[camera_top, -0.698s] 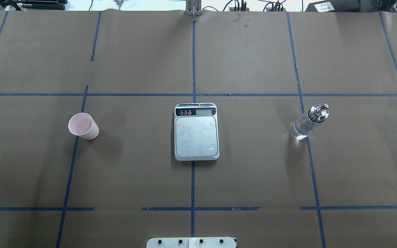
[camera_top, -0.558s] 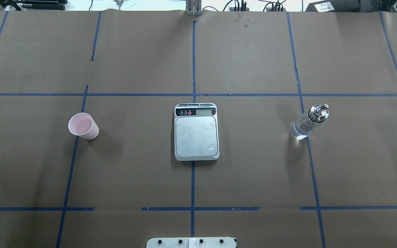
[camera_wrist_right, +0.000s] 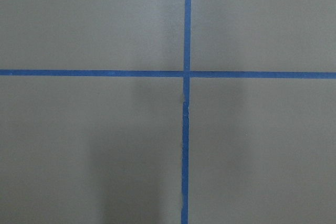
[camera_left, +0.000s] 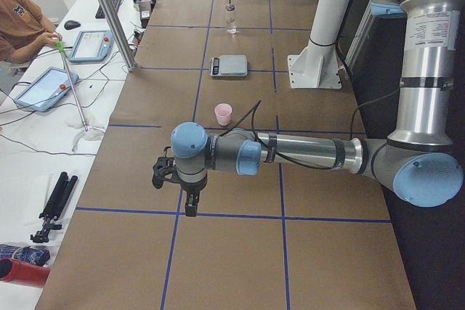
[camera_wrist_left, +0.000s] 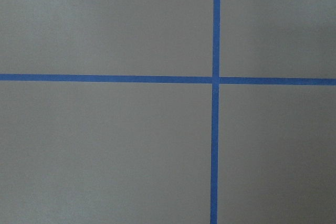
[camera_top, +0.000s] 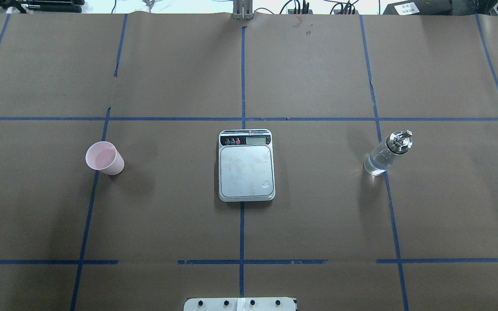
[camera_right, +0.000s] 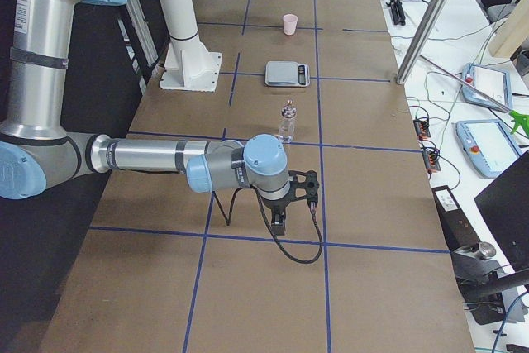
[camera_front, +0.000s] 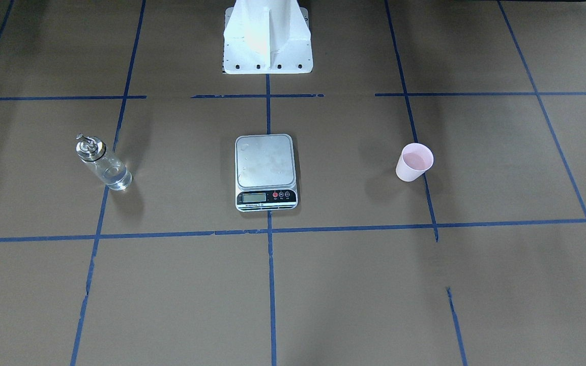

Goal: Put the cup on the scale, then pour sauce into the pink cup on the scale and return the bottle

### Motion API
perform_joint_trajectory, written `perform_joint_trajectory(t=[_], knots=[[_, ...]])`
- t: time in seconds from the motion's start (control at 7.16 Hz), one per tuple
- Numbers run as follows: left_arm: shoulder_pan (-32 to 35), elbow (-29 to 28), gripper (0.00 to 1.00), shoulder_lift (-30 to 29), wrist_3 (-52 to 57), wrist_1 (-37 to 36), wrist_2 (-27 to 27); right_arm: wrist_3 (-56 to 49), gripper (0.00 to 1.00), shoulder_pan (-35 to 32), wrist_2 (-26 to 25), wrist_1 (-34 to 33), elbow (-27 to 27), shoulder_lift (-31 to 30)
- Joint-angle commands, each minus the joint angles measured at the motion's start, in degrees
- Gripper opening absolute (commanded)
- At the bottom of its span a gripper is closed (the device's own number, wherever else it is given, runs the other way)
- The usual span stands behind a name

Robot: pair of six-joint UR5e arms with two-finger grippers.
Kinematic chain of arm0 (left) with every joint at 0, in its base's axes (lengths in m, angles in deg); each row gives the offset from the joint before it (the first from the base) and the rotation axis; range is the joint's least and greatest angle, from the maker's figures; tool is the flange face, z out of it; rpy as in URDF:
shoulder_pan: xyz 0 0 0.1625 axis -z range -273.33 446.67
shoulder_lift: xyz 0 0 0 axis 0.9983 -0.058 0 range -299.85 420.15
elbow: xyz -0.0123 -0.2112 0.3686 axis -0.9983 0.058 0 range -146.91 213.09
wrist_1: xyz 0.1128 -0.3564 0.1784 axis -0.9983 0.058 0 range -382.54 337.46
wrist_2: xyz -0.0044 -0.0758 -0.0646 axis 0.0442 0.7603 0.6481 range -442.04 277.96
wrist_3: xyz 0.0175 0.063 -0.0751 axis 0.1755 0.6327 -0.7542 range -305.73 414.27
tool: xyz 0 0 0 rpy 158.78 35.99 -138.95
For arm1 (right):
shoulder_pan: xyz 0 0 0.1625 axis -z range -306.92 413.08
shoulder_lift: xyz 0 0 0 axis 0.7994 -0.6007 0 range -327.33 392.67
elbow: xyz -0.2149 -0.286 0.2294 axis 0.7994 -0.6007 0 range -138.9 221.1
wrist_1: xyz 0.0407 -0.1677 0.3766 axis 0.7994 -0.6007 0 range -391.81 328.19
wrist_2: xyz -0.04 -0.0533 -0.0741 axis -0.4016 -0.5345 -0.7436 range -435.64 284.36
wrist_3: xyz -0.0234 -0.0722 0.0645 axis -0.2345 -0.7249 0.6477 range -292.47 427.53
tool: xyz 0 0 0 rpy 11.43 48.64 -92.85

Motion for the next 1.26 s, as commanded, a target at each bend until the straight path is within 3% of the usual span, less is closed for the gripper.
perform_joint_trajectory(t=[0.0, 0.14, 0.28, 0.42, 0.98, 1.12], knots=[[-2.9, 9.0, 1.0, -1.3, -0.3, -0.6, -0.3, 0.0, 1.0, 0.0, 0.9, -0.2, 1.2, -0.3], [-7.4, 16.7, 1.0, -1.3, -0.4, -3.5, -0.5, 0.1, 1.0, 0.0, 1.0, -0.1, 1.6, -0.4], [-10.4, 19.9, 1.0, -3.9, -0.4, -3.4, -0.5, 0.4, 1.0, 0.0, 1.0, -0.1, 1.9, -0.4], [-12.4, 19.8, 1.0, -6.9, -0.6, -3.5, -1.1, 0.5, 1.0, 0.0, 1.1, -0.1, 1.9, -0.4], [-20.2, 19.4, 1.0, -7.1, -9.0, -2.1, -1.6, 0.5, 1.0, 0.0, 1.1, -0.1, 1.9, -0.1], [-23.0, 19.5, 1.0, -7.2, -15.8, 0.5, -1.9, 0.5, 1.0, 0.0, 1.1, -0.2, 1.8, -0.1]])
